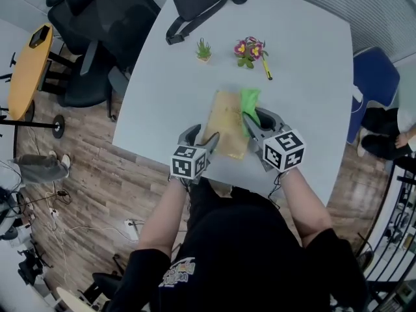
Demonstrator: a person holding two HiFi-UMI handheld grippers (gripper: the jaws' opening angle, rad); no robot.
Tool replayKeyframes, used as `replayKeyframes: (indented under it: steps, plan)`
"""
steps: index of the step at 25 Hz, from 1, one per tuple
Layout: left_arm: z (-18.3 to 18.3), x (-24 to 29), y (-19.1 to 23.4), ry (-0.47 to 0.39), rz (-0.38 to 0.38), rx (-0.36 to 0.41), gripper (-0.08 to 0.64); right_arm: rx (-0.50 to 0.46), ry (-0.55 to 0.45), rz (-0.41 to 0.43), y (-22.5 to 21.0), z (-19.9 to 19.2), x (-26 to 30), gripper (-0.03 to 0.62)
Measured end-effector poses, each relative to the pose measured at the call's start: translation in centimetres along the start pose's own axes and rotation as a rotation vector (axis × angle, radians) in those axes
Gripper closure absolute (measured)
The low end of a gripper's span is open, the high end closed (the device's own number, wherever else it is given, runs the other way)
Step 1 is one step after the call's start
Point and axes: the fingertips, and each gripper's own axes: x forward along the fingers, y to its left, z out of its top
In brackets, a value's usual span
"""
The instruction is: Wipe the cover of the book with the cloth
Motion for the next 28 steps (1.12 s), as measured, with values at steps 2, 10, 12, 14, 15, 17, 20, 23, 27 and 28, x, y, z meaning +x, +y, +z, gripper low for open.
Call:
replayKeyframes:
  steps: [2,10,12,14,15,17,20,23,27,28]
  plan:
    - [-0.2,0.5,0.3,0.020,-0.038,0.004,0.287,0.011,0.008,-0.027,-0.1,-0.2,0.9,0.495]
    - [-0.5,1.9,1.4,0.081,-0.185,0.017,0.287,0.040,0.057,-0.132,0.4,-1.3,4.7,0.494]
    - [-0.6,2.2,1.5,0.096,-0.218,0.021,0.287,0.047,0.070,-0.157,0.6,-1.5,5.5,0.494]
    - [-0.8,2.5,1.7,0.112,-0.250,0.025,0.287,0.056,0.081,-0.182,0.6,-1.8,6.2,0.495]
    - [-0.9,2.6,1.7,0.121,-0.265,0.027,0.287,0.057,0.088,-0.194,0.6,-2.0,6.5,0.495]
    - [-1.2,2.8,1.9,0.139,-0.291,0.032,0.287,0.051,0.105,-0.219,0.6,-2.4,7.1,0.495]
    - [-1.3,2.9,2.1,0.157,-0.332,0.034,0.287,0.030,0.138,-0.254,0.6,-2.8,8.0,0.495]
    - [-1.5,3.1,2.0,0.173,-0.382,0.028,0.287,0.007,0.174,-0.293,0.5,-3.4,8.9,0.494]
    - [-1.7,3.5,1.9,0.195,-0.428,0.028,0.287,-0.031,0.228,-0.328,0.2,-4.1,10.5,0.494]
    - [-1.6,3.6,1.9,0.201,-0.436,0.033,0.287,-0.038,0.240,-0.333,0.1,-4.3,10.9,0.494]
